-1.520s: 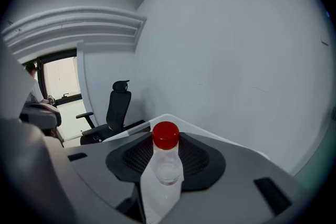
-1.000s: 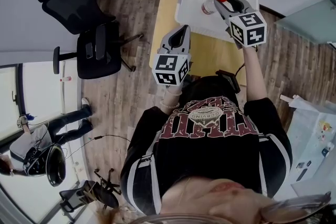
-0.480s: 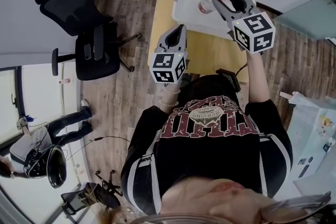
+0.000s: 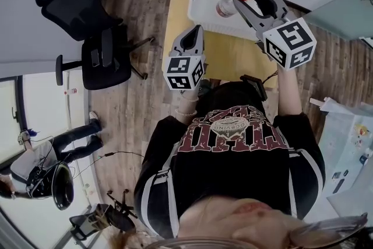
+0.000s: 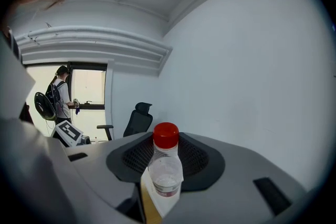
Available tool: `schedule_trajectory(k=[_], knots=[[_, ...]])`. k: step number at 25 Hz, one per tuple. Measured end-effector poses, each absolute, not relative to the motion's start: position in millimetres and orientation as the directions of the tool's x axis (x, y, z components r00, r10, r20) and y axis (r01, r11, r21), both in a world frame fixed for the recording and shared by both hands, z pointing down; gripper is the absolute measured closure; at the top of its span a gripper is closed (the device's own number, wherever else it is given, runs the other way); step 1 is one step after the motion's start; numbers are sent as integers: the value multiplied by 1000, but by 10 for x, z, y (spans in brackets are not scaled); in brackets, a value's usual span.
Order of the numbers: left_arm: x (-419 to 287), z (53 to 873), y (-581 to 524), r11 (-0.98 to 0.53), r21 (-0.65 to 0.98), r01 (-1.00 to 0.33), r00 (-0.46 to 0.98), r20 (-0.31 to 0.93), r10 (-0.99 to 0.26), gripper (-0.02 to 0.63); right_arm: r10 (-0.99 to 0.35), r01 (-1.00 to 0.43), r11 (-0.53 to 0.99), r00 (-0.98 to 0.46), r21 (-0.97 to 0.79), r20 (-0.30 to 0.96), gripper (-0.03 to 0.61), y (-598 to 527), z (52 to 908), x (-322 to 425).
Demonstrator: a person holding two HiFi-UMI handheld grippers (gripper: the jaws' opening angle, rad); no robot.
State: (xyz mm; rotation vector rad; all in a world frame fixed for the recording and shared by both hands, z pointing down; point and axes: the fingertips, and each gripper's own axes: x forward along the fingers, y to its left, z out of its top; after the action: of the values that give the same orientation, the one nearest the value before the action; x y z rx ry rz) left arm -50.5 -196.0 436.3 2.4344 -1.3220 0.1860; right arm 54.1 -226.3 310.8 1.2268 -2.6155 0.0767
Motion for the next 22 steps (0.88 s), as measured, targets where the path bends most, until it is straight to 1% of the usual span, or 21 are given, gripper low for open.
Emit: schedule_trajectory(k=[13, 22], knots=[[-435, 4321, -1915, -491, 247, -835, 547, 279, -790, 574, -719, -719, 689, -664, 89, 204, 425, -1939, 2829, 490], [-482, 4320, -1919, -477, 244, -844, 532, 278, -800, 574, -669, -670, 739, -718, 73, 193, 425, -1771, 2783, 353]])
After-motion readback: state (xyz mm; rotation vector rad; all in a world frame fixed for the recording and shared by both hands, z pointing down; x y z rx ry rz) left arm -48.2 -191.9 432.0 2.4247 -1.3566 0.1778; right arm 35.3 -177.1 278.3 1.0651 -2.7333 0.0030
